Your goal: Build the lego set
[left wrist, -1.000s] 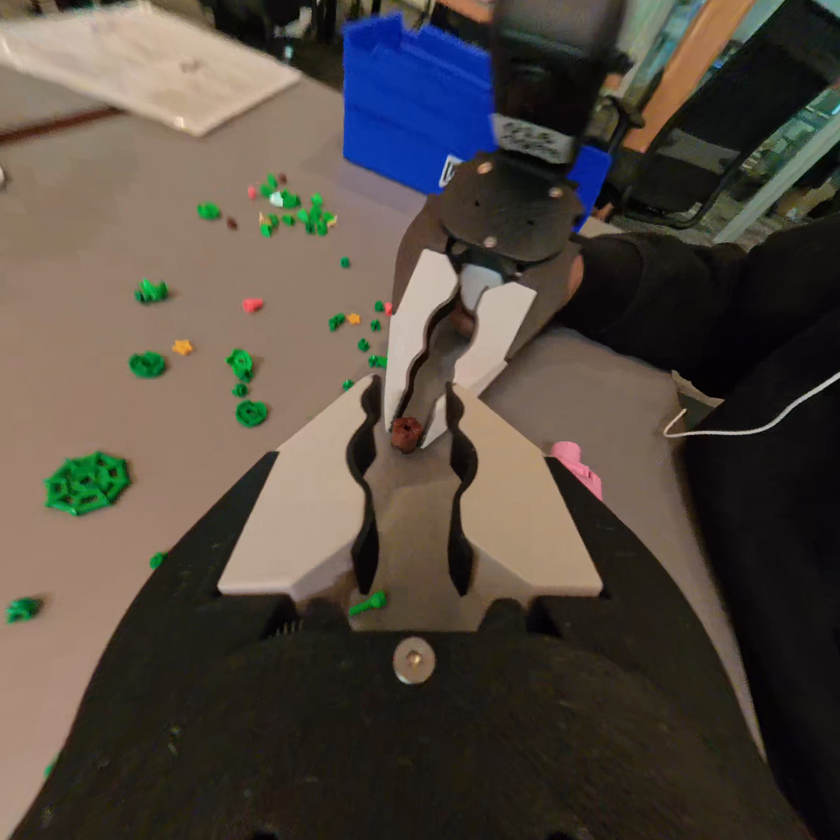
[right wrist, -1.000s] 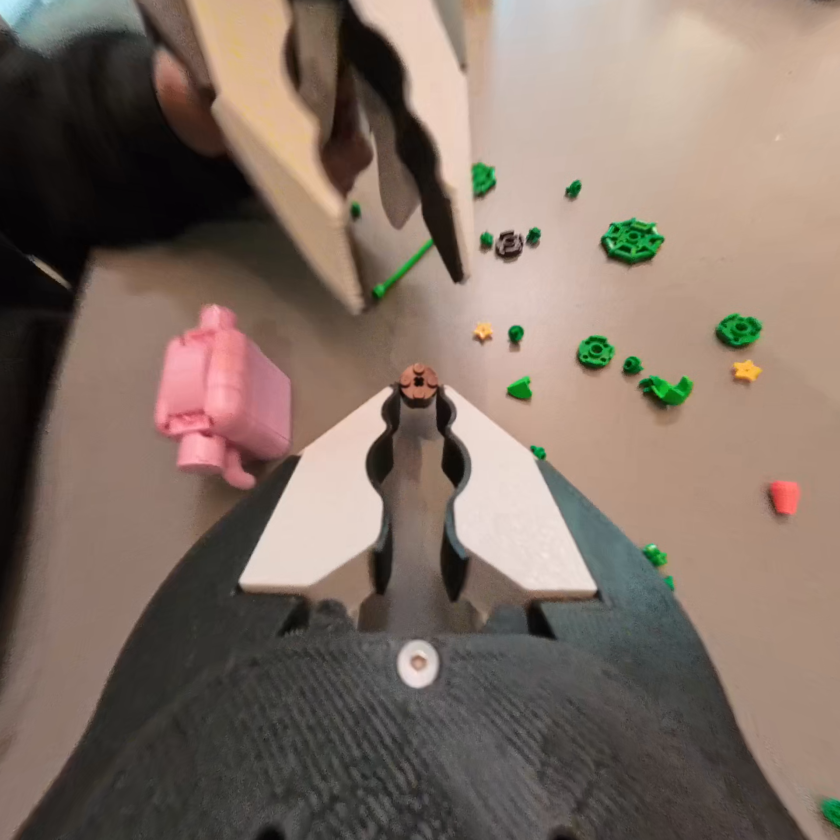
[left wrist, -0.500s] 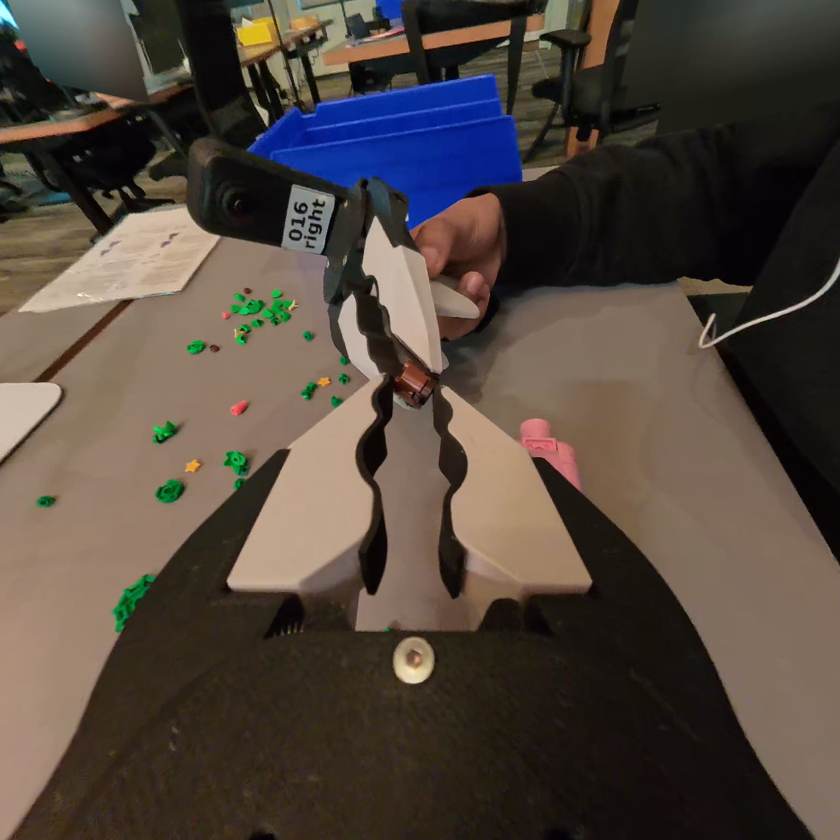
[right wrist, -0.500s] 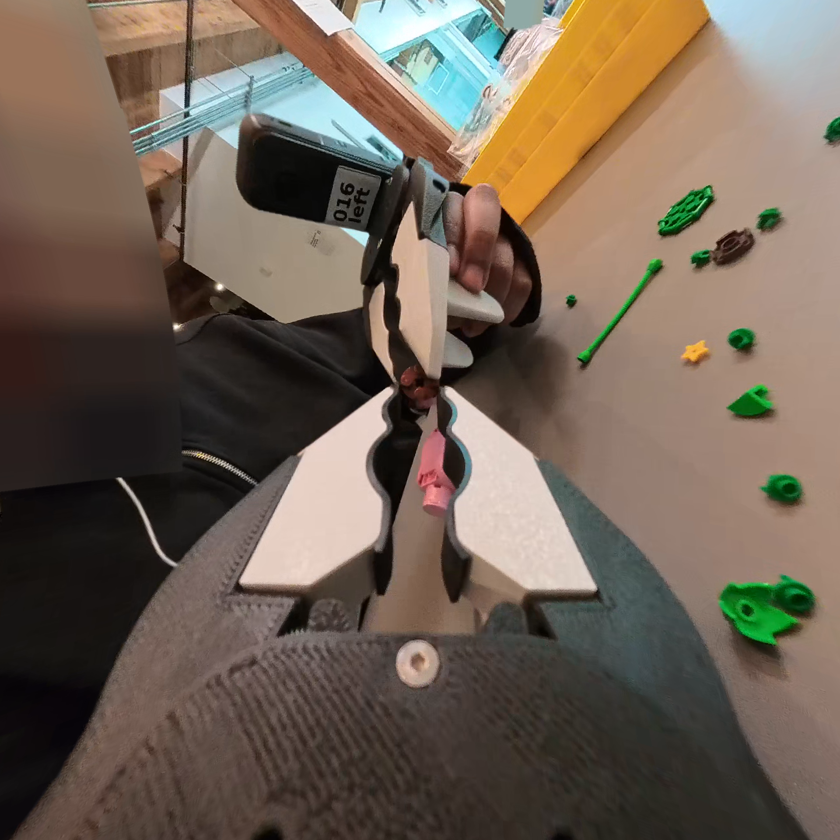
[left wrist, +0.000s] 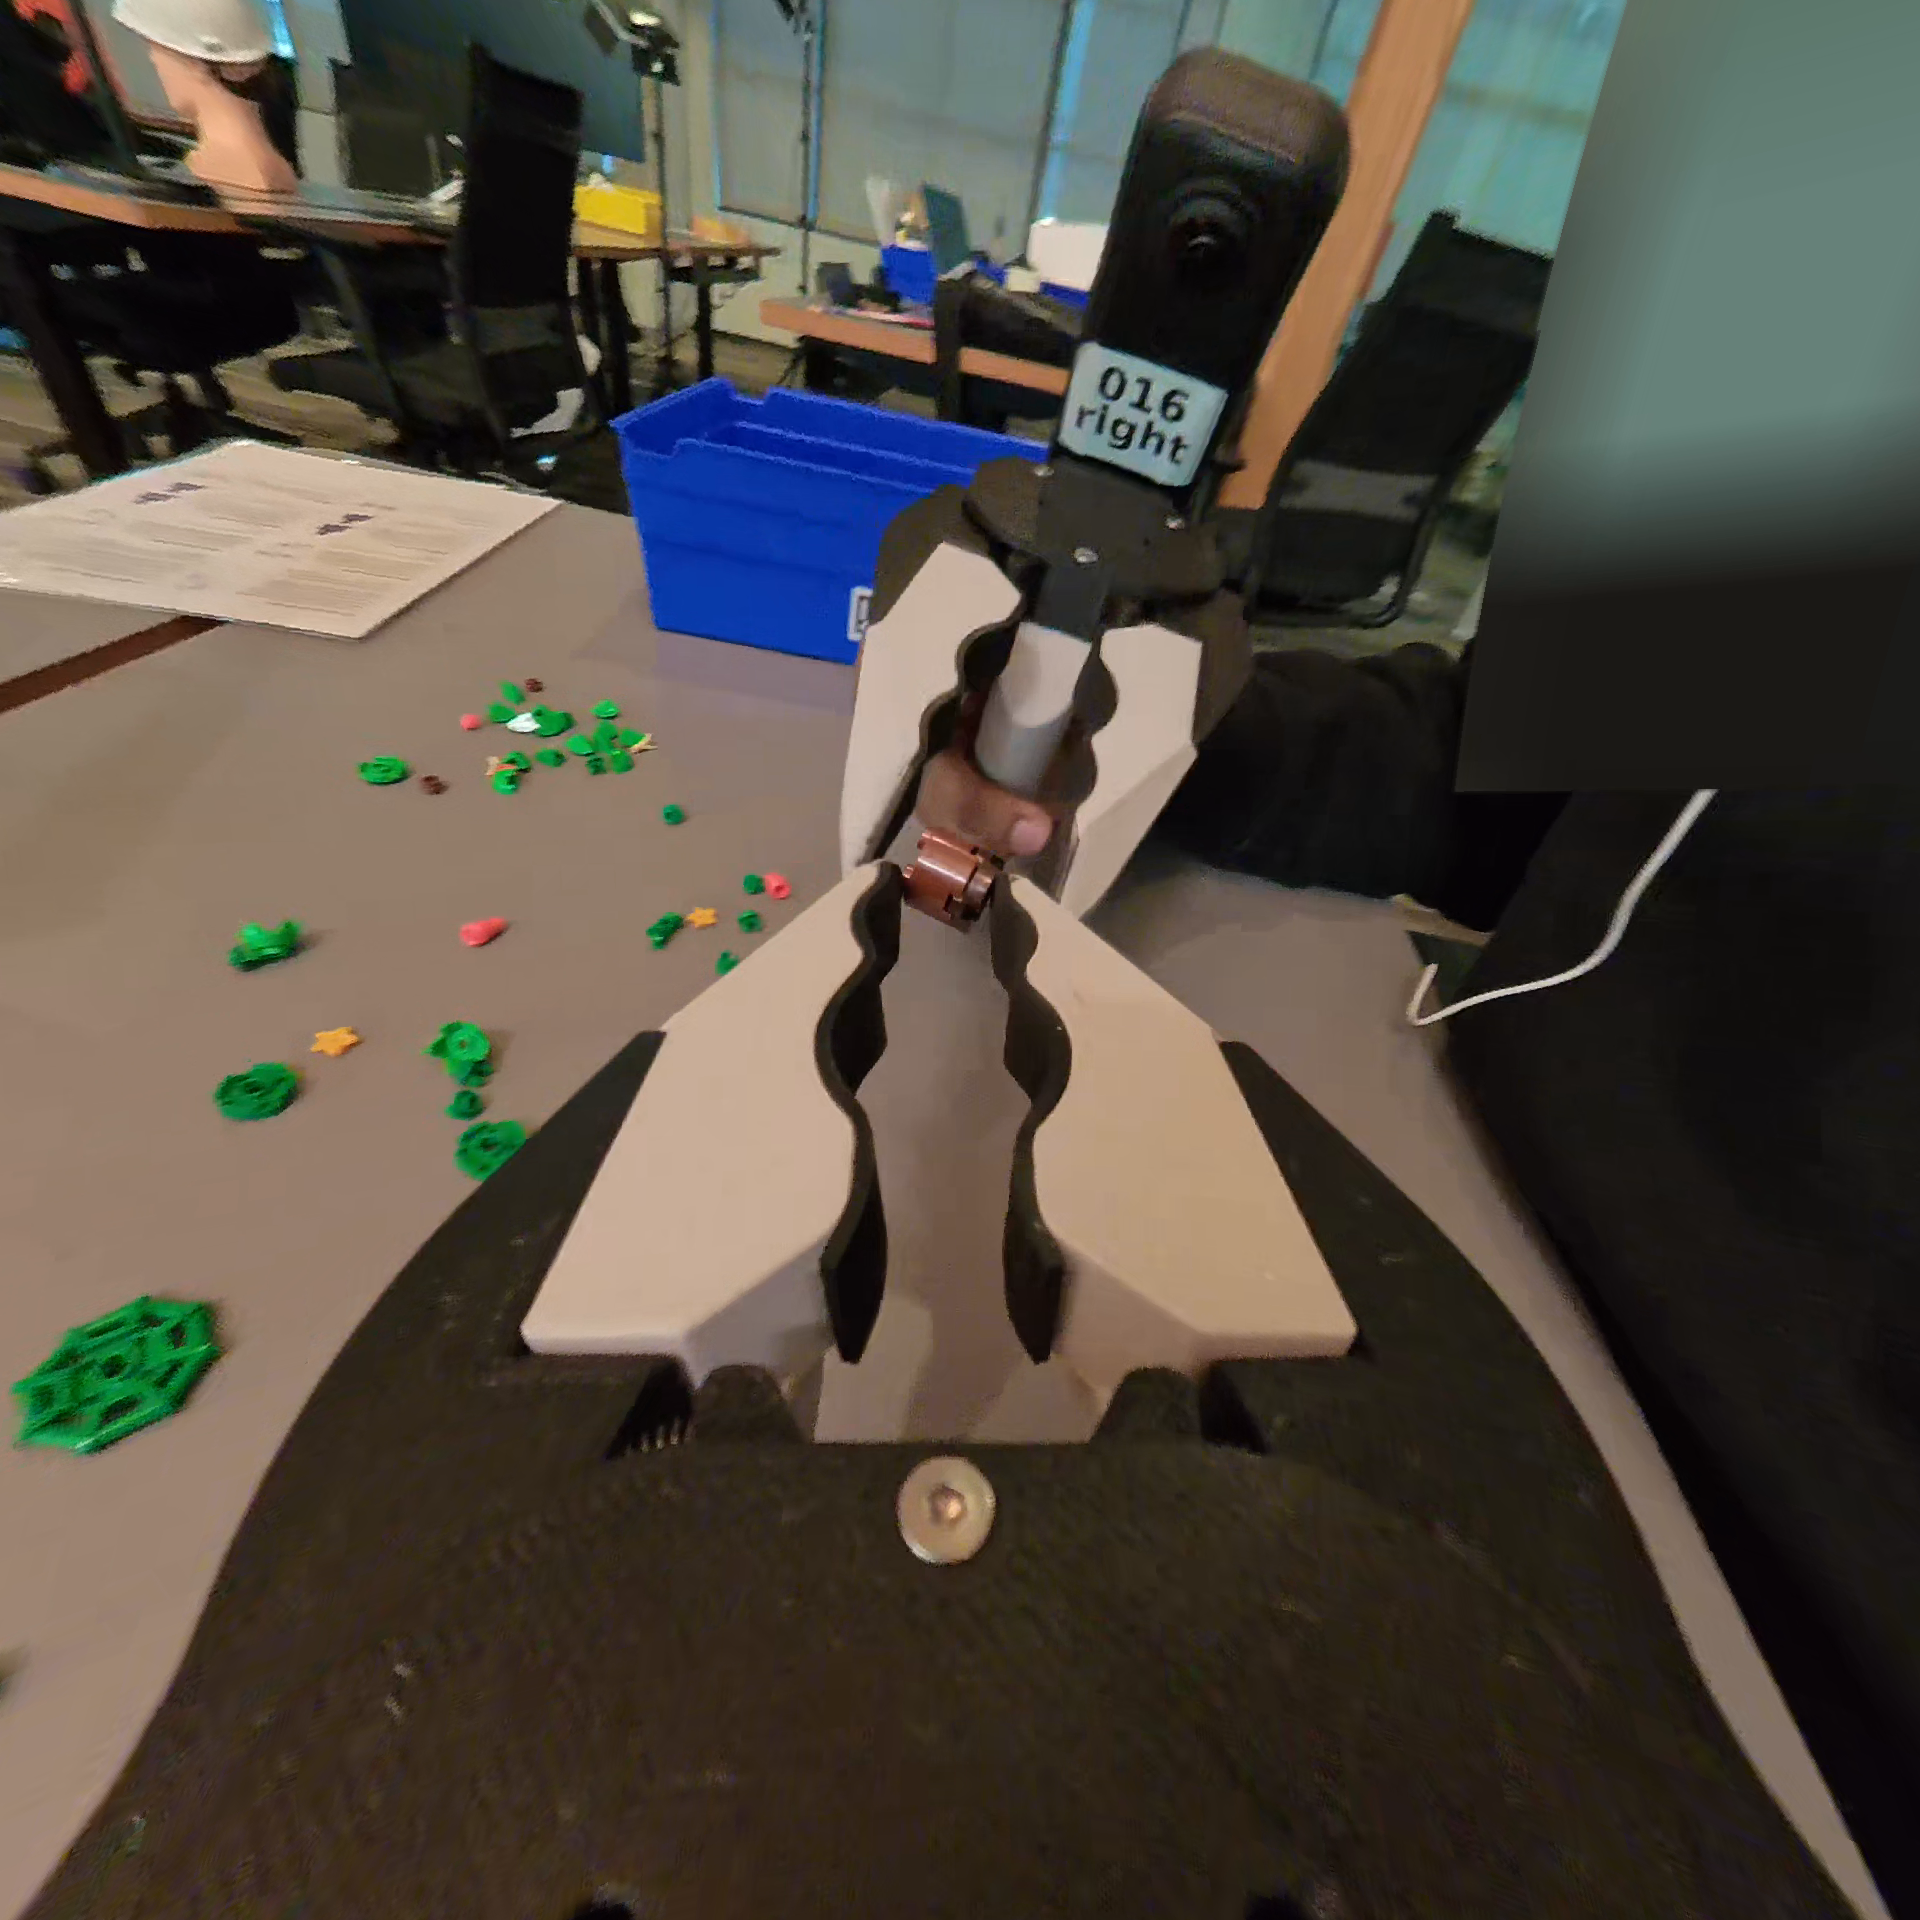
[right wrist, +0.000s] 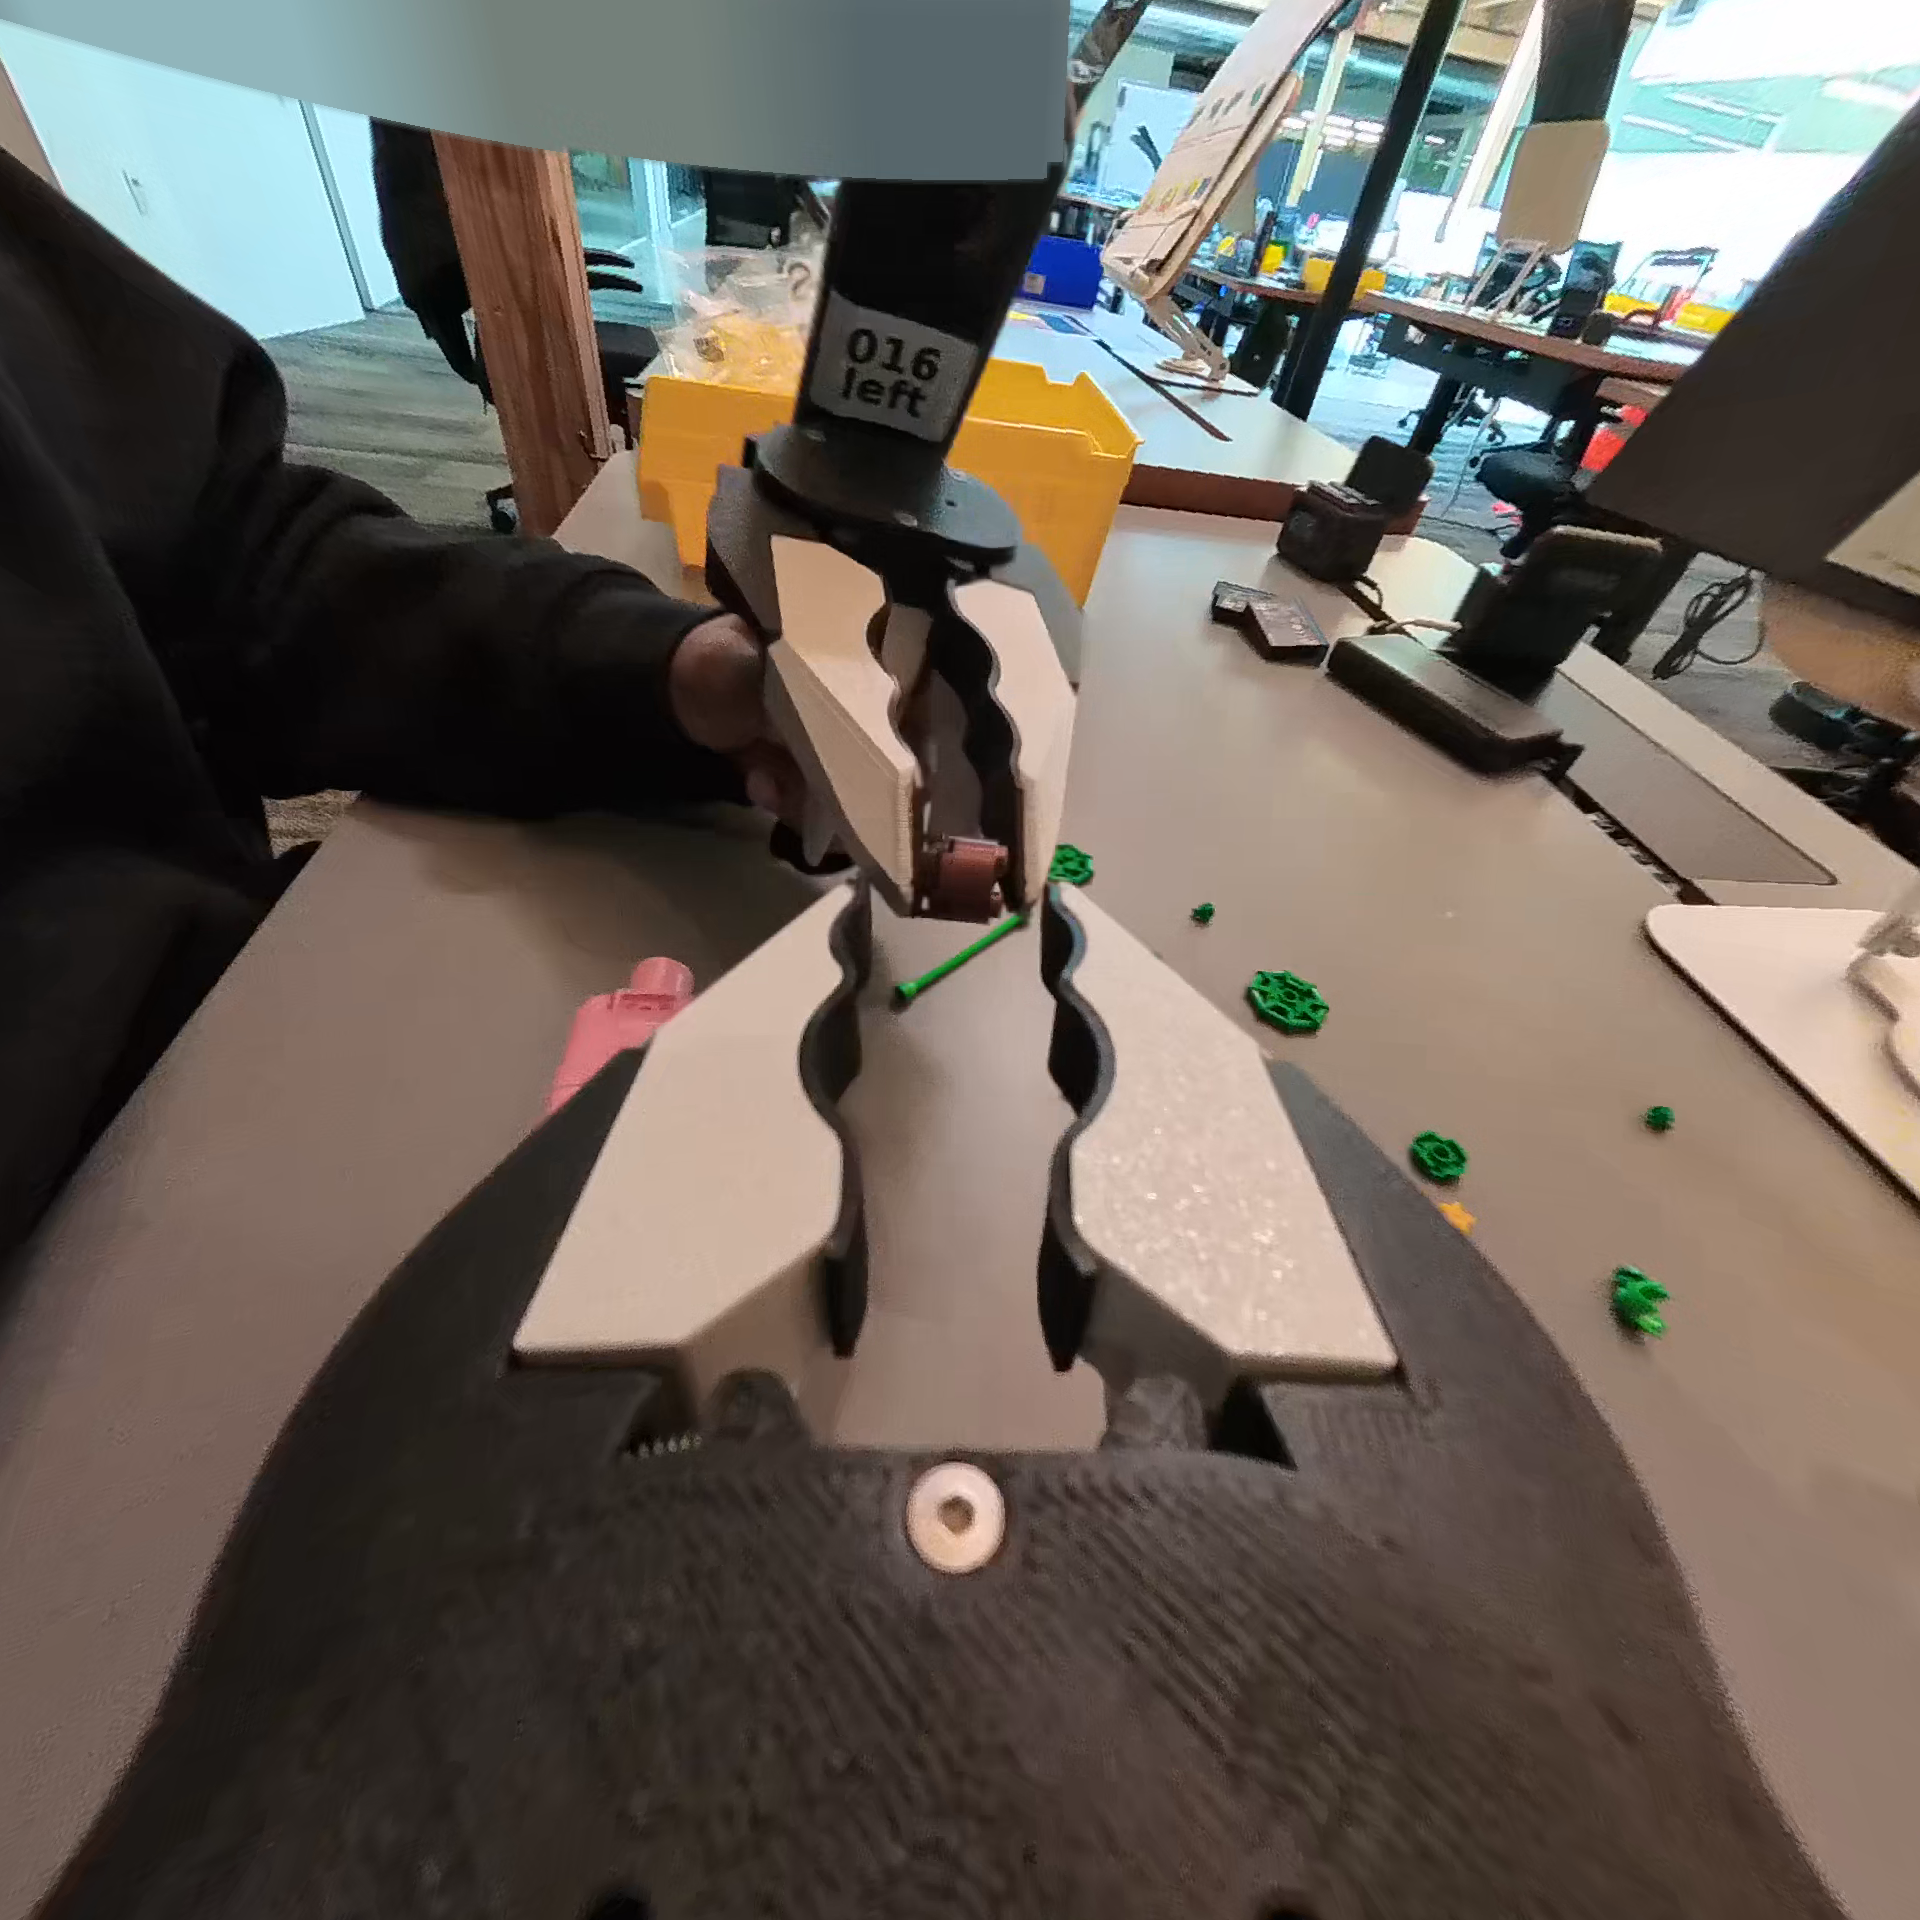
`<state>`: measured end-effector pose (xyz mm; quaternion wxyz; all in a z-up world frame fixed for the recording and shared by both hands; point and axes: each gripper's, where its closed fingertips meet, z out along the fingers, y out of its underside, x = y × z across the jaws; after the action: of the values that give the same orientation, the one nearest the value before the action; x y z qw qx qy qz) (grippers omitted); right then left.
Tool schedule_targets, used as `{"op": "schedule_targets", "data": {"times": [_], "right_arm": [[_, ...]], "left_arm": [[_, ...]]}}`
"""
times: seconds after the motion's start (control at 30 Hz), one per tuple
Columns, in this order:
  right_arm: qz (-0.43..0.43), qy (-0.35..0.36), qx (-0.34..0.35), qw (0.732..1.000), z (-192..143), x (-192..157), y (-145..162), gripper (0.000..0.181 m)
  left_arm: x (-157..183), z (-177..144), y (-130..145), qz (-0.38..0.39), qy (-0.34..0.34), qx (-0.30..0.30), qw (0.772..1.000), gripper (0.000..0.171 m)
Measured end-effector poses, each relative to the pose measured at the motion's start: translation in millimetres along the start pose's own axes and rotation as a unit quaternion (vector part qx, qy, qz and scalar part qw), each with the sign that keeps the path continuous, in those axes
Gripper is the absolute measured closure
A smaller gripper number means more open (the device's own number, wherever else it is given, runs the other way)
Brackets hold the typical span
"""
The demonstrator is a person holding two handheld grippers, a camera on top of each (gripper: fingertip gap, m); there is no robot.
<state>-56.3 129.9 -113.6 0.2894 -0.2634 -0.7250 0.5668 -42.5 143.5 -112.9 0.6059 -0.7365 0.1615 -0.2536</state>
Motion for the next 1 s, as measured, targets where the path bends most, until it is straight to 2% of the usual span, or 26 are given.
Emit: {"op": "schedule_targets", "data": {"times": [0.2, 0.37, 0.73, 1.0], "right_arm": [[0.044, -0.043, 0.04, 0.997, -5.6, -4.7, -7.1, 0.154], [0.059, -0.043, 0.072, 0.995, -13.2, -0.5, -17.8, 0.16], [0.078, -0.068, 0.049, 0.993, -9.6, -5.7, -10.3, 0.167], [0.088, -0.063, 0.059, 0.992, -12.7, -1.7, -13.5, 0.17]], "left_arm": [[8.3, -1.2, -6.0, -0.035, 0.045, 0.028, 0.998, 0.158], [7.2, -4.2, -8.6, -0.059, 0.058, 0.037, 0.996, 0.158], [7.6, 0.8, 0.0, -0.038, 0.046, 0.014, 0.998, 0.158], [7.4, -2.8, -4.3, -0.04, 0.052, 0.025, 0.998, 0.158]]}}
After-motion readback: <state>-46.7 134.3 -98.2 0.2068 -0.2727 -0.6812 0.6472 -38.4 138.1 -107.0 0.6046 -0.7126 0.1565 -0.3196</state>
